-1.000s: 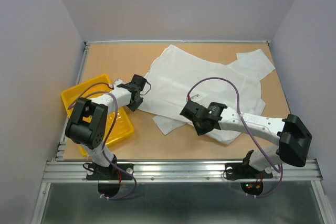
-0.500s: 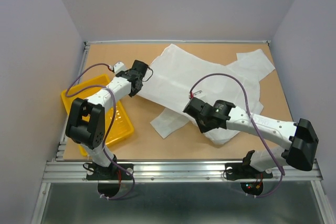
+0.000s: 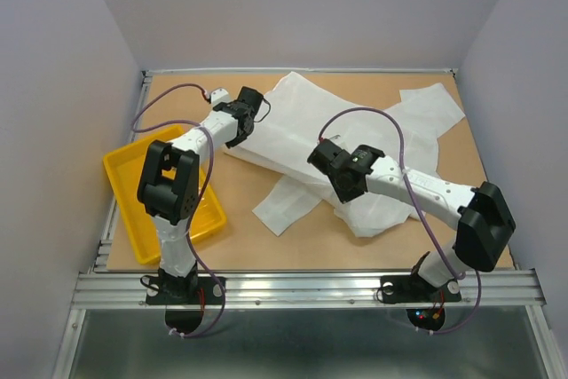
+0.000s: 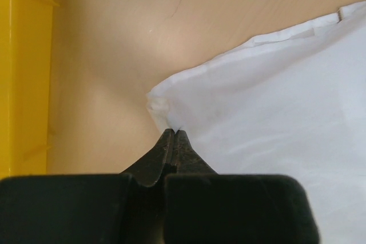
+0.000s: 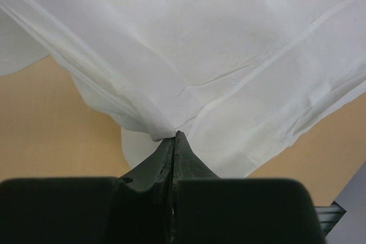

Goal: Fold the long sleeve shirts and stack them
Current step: Fold the shirt

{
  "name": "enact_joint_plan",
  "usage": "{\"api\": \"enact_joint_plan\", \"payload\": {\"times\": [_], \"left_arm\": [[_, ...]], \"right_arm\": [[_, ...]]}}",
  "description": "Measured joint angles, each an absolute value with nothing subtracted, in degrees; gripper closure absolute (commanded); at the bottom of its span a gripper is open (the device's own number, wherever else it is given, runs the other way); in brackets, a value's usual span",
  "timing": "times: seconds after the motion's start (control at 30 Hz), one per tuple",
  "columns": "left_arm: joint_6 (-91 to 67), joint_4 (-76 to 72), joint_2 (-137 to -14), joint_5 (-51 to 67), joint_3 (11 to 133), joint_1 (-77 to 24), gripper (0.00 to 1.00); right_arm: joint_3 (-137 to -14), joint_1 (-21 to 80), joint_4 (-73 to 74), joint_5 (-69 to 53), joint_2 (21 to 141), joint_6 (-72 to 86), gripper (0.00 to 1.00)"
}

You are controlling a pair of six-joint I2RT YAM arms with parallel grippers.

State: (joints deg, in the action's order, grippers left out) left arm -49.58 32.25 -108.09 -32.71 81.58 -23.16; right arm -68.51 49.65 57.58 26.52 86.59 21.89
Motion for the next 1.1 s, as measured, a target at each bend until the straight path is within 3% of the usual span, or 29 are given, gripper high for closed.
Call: {"api": "enact_joint_plan", "payload": {"times": [0.67,0.8,0.83,0.93,1.03,1.07,1.1], "left_arm": [[-36.32,25.41,-120.95,-36.75,96.03,-25.91,0.89],[-33.15,22.41,-121.89,-37.39,96.29,-27.53,0.85],[-32.29,21.54,-122.23,-37.74,96.71,-28.01,0.82],[-30.87,19.97,-123.33,-38.17,97.76,-28.56,0.75],[-29.8,19.22,-123.92,-38.3,98.08,-28.56,0.61],[-29.32,19.22,-123.92,-38.37,98.08,-28.56,0.51],[-28.93,18.92,-123.9,-38.46,98.08,-28.69,0.45]], "right_arm": [[-73.56,36.82,53.76,27.09,96.12,13.87,0.95],[-73.34,33.19,53.3,27.44,96.73,14.63,0.82],[-73.17,32.42,53.52,27.66,96.73,14.74,0.74],[-72.95,30.59,53.54,28.27,96.86,15.18,0.66],[-72.93,30.35,53.54,28.42,96.88,15.79,0.62],[-72.93,30.35,53.54,28.38,96.84,16.29,0.54],[-72.93,30.35,53.56,28.25,96.82,16.51,0.53]]}}
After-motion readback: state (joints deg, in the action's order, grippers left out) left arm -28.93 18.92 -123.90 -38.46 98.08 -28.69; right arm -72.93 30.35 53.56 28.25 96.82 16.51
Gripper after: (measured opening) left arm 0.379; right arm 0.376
